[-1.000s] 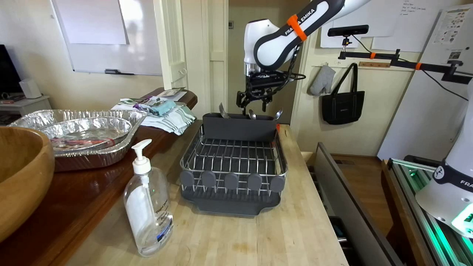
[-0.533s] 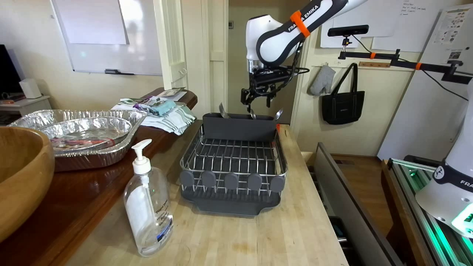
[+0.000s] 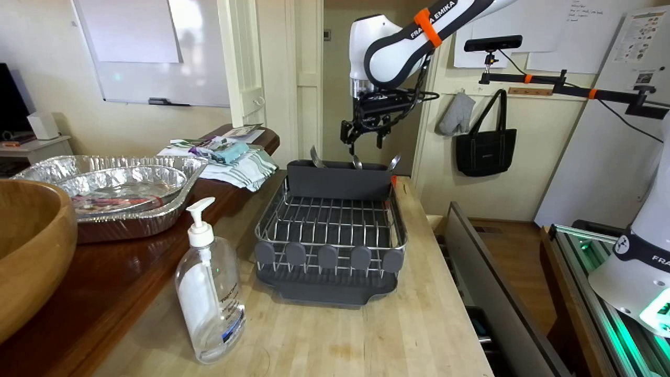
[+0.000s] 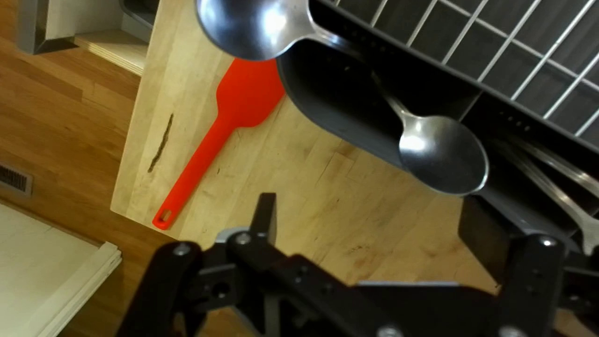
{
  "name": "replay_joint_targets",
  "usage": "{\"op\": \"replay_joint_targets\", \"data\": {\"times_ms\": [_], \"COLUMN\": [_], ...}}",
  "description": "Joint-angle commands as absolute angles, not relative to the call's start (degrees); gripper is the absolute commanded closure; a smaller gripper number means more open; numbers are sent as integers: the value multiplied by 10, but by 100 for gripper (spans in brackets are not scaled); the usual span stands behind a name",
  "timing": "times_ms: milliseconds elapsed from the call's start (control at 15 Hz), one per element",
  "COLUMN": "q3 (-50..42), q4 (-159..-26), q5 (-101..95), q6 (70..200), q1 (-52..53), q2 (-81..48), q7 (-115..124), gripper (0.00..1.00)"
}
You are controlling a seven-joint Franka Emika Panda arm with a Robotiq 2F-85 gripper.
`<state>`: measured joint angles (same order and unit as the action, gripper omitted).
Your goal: Rearrange the spoons and forks in the utensil holder
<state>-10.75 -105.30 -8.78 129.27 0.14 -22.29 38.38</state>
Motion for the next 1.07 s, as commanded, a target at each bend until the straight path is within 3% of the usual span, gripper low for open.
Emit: {"op": "replay_joint_targets", "data": {"times_ms": [0,1000], "q3": [-109,-106], "q4": [-1088,-1327], "q5": [-97,-172], "q6": [1303,1263], "q1": [4,-44], "q2": [-190,36], "q7": [382,302], "gripper": [0,0]}}
